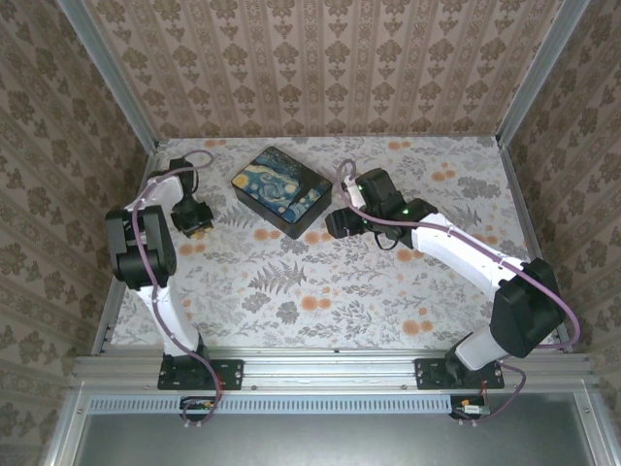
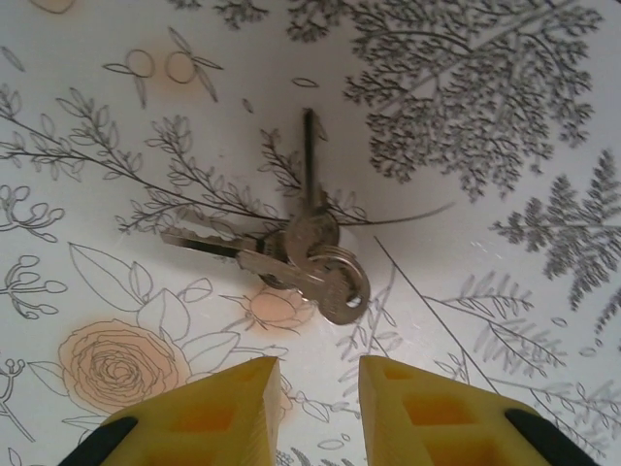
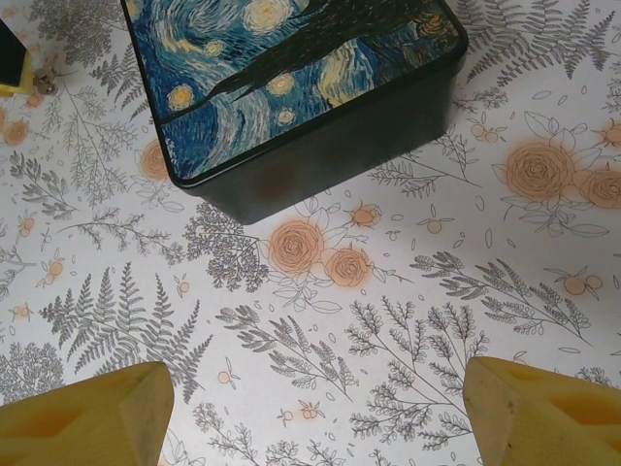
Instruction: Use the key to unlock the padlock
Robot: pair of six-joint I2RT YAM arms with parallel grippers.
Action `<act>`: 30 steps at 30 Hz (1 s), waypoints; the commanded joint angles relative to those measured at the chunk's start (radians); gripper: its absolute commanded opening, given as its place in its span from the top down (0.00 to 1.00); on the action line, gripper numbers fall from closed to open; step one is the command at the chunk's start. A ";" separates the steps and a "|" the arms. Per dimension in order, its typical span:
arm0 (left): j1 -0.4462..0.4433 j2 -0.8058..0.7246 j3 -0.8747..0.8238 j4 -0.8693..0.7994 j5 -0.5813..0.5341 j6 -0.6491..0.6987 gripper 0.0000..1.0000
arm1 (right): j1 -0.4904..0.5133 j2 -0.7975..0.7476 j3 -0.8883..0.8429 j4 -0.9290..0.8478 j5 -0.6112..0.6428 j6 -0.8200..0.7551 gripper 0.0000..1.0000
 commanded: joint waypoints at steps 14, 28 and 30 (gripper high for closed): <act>0.047 0.024 -0.038 0.133 0.039 -0.066 0.66 | -0.038 0.022 -0.028 0.050 -0.033 0.009 0.21; 0.035 0.064 -0.055 0.155 0.052 -0.092 0.66 | -0.039 0.036 -0.023 0.055 -0.055 0.010 0.21; 0.031 0.070 -0.058 0.158 0.052 -0.095 0.70 | -0.040 0.029 -0.025 0.050 -0.053 0.005 0.21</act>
